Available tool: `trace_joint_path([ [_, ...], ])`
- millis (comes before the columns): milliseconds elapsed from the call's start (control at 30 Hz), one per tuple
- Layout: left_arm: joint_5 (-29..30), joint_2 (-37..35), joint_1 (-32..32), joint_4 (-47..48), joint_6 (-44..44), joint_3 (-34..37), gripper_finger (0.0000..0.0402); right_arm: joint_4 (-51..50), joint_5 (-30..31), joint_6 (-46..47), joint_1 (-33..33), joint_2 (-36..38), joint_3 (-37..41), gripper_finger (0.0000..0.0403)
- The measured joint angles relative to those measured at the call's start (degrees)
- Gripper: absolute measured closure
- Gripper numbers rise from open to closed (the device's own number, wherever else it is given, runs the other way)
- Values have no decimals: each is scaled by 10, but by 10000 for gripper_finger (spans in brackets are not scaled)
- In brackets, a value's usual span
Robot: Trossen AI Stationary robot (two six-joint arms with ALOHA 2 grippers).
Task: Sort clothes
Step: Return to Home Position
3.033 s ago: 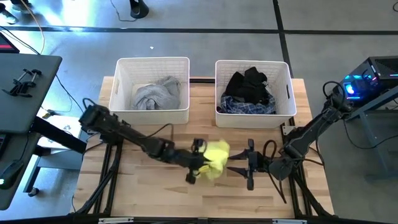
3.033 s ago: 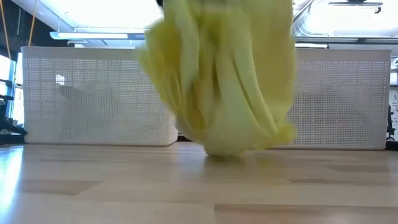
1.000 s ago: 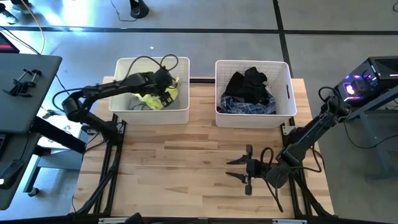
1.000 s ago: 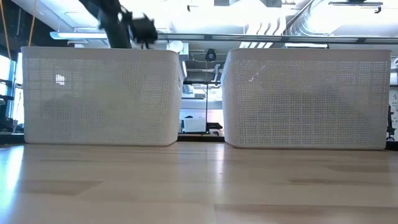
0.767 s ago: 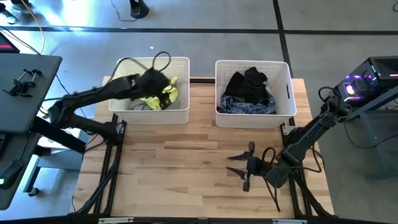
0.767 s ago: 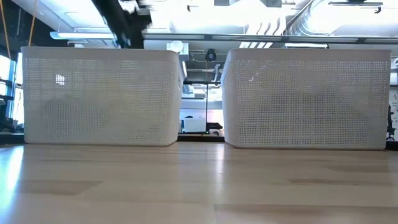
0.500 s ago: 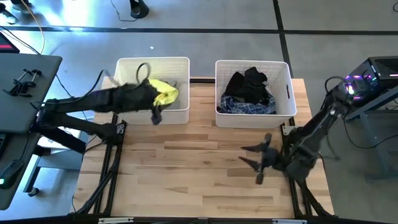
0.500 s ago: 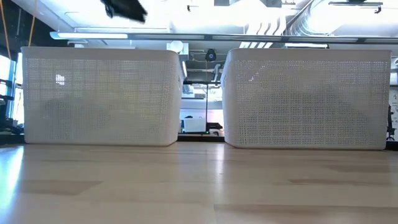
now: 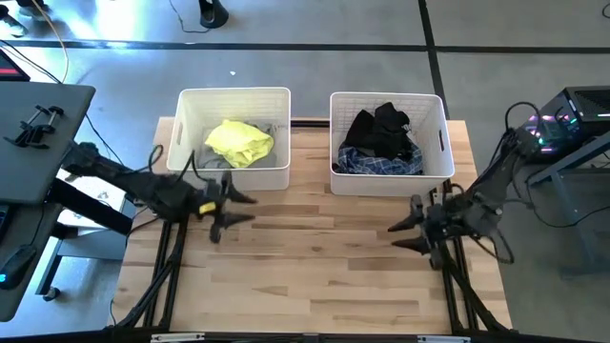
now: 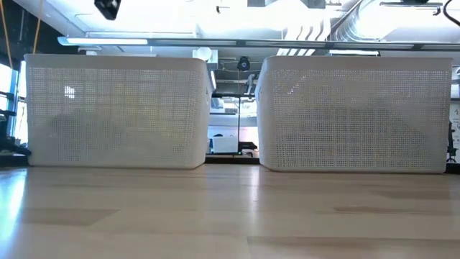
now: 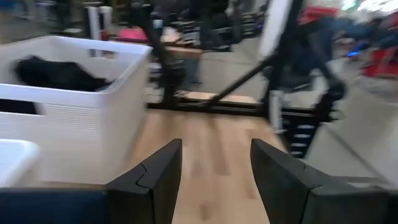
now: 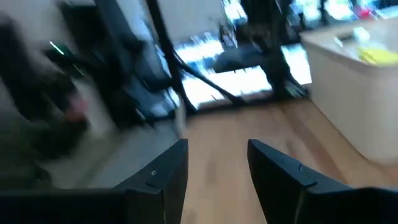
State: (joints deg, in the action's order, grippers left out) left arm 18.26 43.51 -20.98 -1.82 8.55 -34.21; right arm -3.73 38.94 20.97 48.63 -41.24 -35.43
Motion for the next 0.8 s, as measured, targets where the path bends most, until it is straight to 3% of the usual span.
trace_joint_path([
  [133, -3, 6, -43, -100, 9, 62, 225, 237, -78, -80, -48, 8, 123, 245],
  [267, -4, 7, -62, -189, 1, 119, 225, 341, -149, -89, -137, 10, 200, 245],
  [400, -3, -12, -43, -204, -11, 151, 226, 347, -276, -73, -246, 27, 225, 245],
  [533, -34, -48, -2, -194, -11, 172, 235, 323, -362, -77, -325, 55, 225, 245],
  [633, -53, -92, 34, -140, -12, 175, 245, 301, -392, -90, -354, 83, 225, 245],
  [800, -57, -184, 72, -39, -23, 175, 261, 239, -394, -92, -354, 132, 225, 245],
])
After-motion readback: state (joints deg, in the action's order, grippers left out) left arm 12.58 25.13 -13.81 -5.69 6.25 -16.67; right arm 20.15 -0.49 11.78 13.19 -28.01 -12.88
